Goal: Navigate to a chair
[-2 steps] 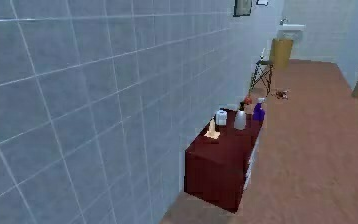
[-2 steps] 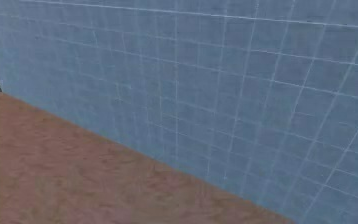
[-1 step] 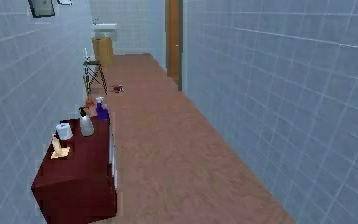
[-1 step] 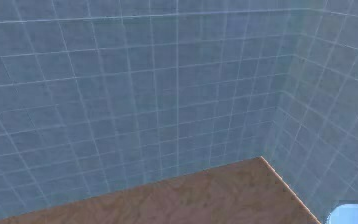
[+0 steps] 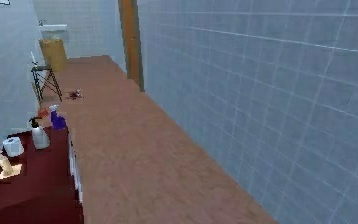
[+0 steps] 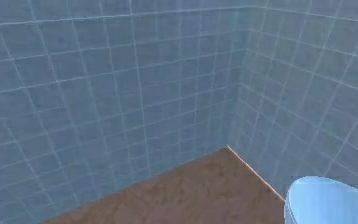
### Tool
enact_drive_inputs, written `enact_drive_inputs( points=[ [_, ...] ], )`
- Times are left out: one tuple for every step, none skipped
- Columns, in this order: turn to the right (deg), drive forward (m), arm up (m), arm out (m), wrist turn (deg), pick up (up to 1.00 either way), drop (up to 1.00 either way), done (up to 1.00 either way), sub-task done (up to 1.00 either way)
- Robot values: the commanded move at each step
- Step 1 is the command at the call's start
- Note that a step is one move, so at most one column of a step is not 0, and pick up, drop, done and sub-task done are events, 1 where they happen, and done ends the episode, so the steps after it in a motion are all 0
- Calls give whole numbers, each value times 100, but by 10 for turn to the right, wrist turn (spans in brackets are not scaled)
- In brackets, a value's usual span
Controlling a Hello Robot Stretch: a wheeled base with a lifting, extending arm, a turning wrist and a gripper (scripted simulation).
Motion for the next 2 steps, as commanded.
enact_drive_inputs(
  points=[
    [0,100,0,0,0,0,0,0,0],
    [90,0,0,0,0,0,0,0,0]
  ],
)
